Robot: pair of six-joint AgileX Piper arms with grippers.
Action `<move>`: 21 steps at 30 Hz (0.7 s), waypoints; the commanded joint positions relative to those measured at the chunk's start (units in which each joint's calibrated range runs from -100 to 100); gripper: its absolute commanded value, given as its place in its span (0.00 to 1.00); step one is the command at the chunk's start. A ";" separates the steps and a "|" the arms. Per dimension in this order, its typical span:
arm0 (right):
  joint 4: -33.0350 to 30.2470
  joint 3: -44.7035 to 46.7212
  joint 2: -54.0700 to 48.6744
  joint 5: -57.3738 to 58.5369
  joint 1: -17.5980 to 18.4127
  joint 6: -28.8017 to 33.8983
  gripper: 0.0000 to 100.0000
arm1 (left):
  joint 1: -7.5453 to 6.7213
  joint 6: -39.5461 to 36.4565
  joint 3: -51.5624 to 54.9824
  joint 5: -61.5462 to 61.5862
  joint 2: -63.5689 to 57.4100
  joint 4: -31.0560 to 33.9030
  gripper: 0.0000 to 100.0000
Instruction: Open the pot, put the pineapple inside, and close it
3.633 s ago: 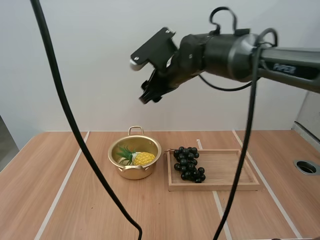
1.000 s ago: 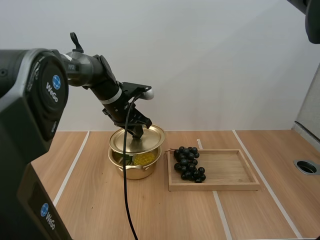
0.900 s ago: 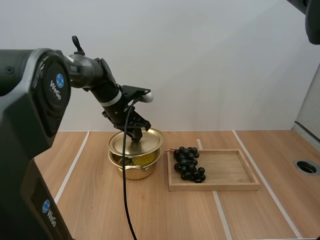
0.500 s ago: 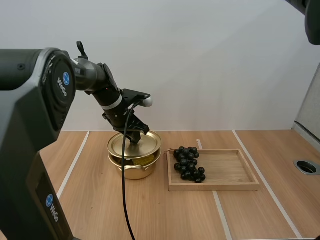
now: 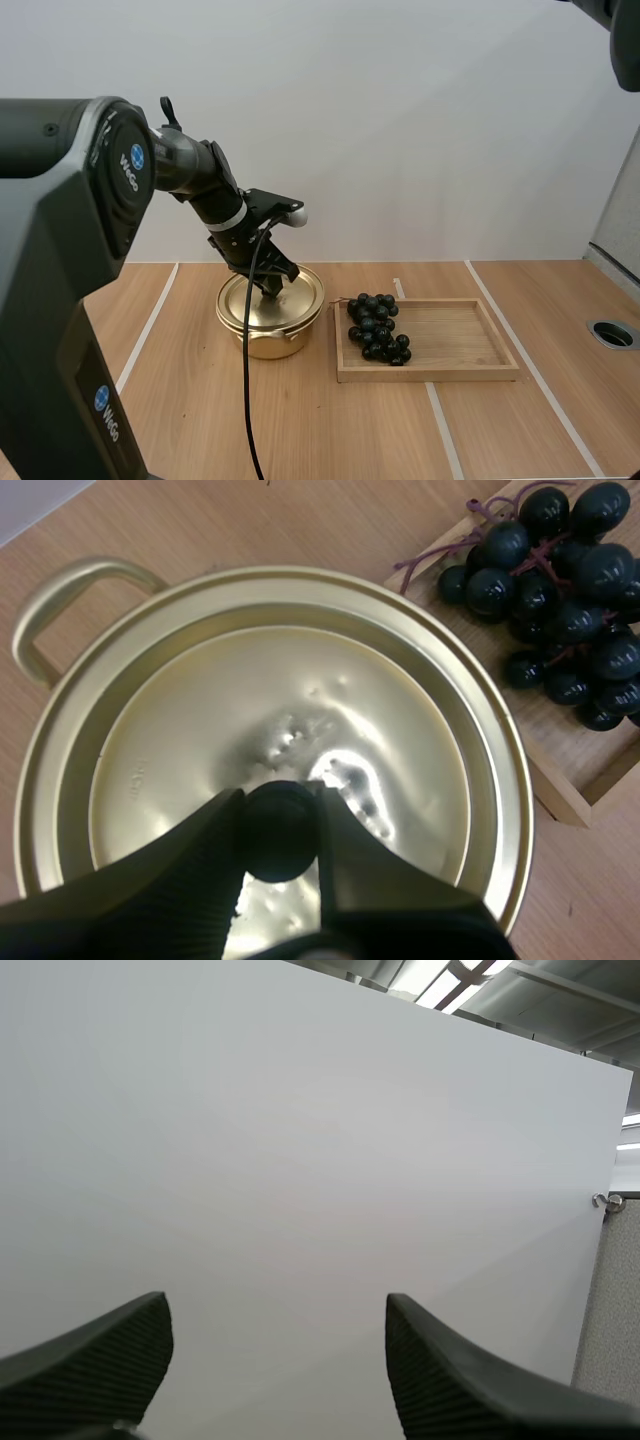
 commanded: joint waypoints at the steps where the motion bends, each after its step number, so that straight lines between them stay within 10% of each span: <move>1: -0.63 0.08 -0.06 -0.48 -0.23 -0.73 1.00 | -0.06 -0.10 1.46 -1.03 1.10 0.12 0.00; 14: -1.05 0.08 0.08 -0.48 -0.23 -0.73 1.00 | -0.06 -0.88 1.60 2.10 1.10 0.34 0.09; 17: -1.05 0.08 0.08 -0.48 -0.23 -0.73 1.00 | -0.06 -0.88 1.60 5.62 1.10 0.34 0.37; 21: -1.05 0.08 0.08 -0.48 -0.23 -0.73 1.00 | -0.06 -0.88 1.26 7.56 0.38 0.34 0.99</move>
